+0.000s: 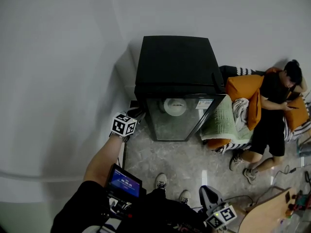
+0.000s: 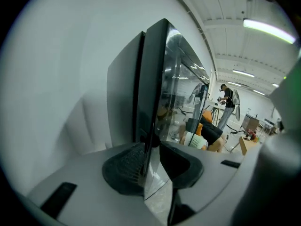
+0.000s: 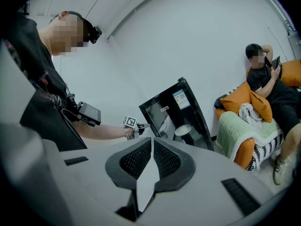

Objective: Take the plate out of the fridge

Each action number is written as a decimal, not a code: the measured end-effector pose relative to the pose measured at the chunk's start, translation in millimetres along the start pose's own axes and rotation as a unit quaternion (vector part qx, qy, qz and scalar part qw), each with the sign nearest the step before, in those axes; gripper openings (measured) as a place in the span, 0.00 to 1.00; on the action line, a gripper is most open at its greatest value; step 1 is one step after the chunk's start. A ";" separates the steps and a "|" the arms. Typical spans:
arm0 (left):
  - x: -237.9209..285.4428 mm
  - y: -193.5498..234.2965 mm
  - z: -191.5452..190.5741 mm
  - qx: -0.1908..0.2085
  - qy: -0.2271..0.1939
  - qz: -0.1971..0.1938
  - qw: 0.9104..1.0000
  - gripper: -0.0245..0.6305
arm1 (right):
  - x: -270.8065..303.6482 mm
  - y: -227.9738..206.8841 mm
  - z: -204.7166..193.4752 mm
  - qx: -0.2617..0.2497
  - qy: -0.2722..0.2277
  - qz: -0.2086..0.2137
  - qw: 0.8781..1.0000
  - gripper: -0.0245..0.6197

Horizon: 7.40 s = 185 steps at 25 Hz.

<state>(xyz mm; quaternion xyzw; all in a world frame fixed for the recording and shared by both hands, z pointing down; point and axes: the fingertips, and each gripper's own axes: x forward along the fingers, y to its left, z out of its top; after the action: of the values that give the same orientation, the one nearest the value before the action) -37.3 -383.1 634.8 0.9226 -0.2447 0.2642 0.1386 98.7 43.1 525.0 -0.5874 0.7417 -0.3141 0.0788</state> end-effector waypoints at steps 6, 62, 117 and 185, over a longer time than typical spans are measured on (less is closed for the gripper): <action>3.4 -3.6 0.0 0.063 0.031 -0.051 0.996 0.19 | 2.9 1.3 -6.8 0.010 0.003 0.001 1.000 0.05; -58.9 -106.3 -50.5 0.034 -0.003 -0.002 0.999 0.14 | -0.5 -0.9 3.6 -0.037 0.033 0.079 0.996 0.05; -41.7 11.1 72.8 -0.034 -0.097 -0.066 0.992 0.01 | 50.5 18.7 10.6 -0.059 0.035 0.085 0.994 0.05; -68.6 -198.6 -93.0 -0.002 -0.009 0.083 0.996 0.14 | -0.4 -0.7 3.9 -0.048 0.079 0.207 0.974 0.14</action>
<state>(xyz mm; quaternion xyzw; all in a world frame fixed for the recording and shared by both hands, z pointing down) -23.0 -154.2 648.0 0.9010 -0.3225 0.2663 0.1156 101.3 42.0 522.2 -0.3975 0.8654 -0.3001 0.0552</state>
